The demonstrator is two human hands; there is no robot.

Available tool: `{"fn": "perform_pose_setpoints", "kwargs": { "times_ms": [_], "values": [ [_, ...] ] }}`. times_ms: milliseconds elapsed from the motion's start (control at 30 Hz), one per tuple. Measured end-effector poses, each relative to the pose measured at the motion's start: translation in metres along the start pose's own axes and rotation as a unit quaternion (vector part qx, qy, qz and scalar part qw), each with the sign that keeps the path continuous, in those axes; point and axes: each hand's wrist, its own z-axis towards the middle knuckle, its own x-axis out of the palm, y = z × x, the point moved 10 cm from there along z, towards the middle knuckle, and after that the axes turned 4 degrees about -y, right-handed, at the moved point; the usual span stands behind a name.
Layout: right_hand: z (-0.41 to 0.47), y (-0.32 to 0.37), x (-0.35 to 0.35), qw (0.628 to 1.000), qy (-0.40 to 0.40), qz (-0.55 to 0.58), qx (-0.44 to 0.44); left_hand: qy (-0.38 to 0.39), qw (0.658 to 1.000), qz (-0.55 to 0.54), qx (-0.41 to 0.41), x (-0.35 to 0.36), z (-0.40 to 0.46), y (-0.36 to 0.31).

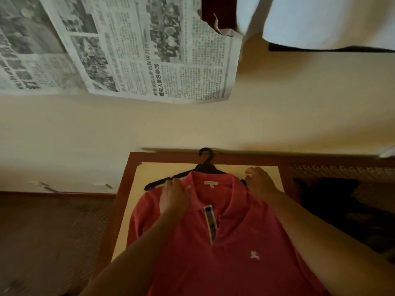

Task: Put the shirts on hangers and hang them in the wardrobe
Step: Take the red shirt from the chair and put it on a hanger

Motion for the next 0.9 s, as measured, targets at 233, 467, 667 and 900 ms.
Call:
{"fn": "perform_pose_setpoints", "kwargs": {
  "times_ms": [233,467,667,900],
  "values": [
    [0.023,0.042,0.05,0.998,0.059,0.018,0.024,0.058,0.989,-0.068,-0.119,0.039,-0.009,0.006],
    [0.028,0.046,0.052,0.998,0.038,-0.016,0.053,0.095,0.982,-0.036,-0.157,0.04,-0.006,0.0],
    [0.033,0.064,0.063,0.994,0.059,-0.073,0.051,0.08,0.989,-0.022,-0.123,0.039,-0.003,-0.003],
    [0.028,0.076,0.024,0.997,0.062,0.024,-0.036,0.004,0.987,-0.108,-0.118,0.013,-0.001,0.002]
  ]
}}
